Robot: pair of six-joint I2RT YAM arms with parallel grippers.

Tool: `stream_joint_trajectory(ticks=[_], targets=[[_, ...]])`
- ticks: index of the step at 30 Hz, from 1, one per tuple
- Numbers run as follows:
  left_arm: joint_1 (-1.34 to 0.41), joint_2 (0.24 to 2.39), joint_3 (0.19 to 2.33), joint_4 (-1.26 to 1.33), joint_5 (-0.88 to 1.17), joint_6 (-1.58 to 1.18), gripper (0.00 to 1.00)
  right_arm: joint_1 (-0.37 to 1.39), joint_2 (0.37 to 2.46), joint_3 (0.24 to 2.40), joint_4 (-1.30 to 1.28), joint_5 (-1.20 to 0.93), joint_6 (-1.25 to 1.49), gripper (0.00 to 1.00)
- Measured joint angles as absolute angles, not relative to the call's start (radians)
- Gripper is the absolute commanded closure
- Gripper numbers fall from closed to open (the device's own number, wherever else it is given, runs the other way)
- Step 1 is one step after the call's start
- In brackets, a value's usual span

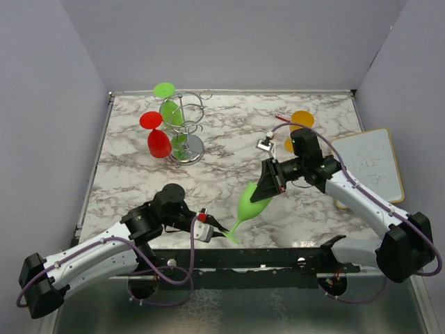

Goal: Take the wine glass off the wine glass rack

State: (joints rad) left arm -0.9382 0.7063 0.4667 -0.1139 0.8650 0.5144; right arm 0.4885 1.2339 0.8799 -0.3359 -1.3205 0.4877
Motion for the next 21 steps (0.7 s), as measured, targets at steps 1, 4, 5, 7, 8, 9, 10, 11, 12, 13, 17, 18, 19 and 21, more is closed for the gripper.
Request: stream_joint_trajectory(ticks=[1, 4, 5, 7, 8, 9, 10, 11, 12, 13, 17, 18, 19, 21], targets=[[-0.938, 0.706, 0.467, -0.120, 0.849, 0.511, 0.69, 0.489, 1.230, 0.879, -0.336, -1.325, 0.494, 0.95], [-0.935, 0.706, 0.467, -0.134, 0.785, 0.503, 0.50, 0.489, 1.200, 0.877, -0.339, -1.334, 0.506, 0.99], [-0.934, 0.705, 0.467, -0.143, 0.764, 0.502, 0.40, 0.490, 1.187, 0.878, -0.343, -1.340, 0.514, 0.99], [-0.929, 0.694, 0.467, -0.151, 0.722, 0.500, 0.07, 0.490, 1.168, 0.878, -0.350, -1.340, 0.511, 0.99], [-0.929, 0.688, 0.467, -0.152, 0.706, 0.501, 0.02, 0.490, 1.163, 0.878, -0.359, -1.337, 0.504, 0.99], [-0.929, 0.678, 0.467, -0.155, 0.691, 0.501, 0.01, 0.490, 1.161, 0.879, -0.372, -1.330, 0.495, 0.99], [-0.929, 0.667, 0.467, -0.159, 0.679, 0.500, 0.01, 0.491, 1.161, 0.881, -0.391, -1.316, 0.482, 0.99], [-0.929, 0.656, 0.469, -0.163, 0.663, 0.496, 0.01, 0.491, 1.162, 0.884, -0.416, -1.289, 0.465, 0.99], [-0.929, 0.645, 0.471, -0.167, 0.656, 0.496, 0.01, 0.491, 1.163, 0.892, -0.450, -1.248, 0.446, 0.99], [-0.929, 0.633, 0.475, -0.170, 0.644, 0.497, 0.01, 0.491, 1.165, 0.904, -0.485, -1.198, 0.427, 0.99], [-0.929, 0.567, 0.485, -0.167, 0.606, 0.497, 0.01, 0.494, 1.169, 0.974, -0.624, -0.846, 0.355, 0.99], [-0.929, 0.548, 0.485, -0.166, 0.595, 0.496, 0.01, 0.494, 1.168, 0.986, -0.647, -0.735, 0.348, 0.99], [-0.929, 0.526, 0.485, -0.162, 0.581, 0.496, 0.01, 0.495, 1.166, 0.994, -0.670, -0.594, 0.343, 0.99], [-0.929, 0.483, 0.484, -0.148, 0.554, 0.495, 0.01, 0.495, 1.163, 0.996, -0.706, -0.366, 0.342, 0.99]])
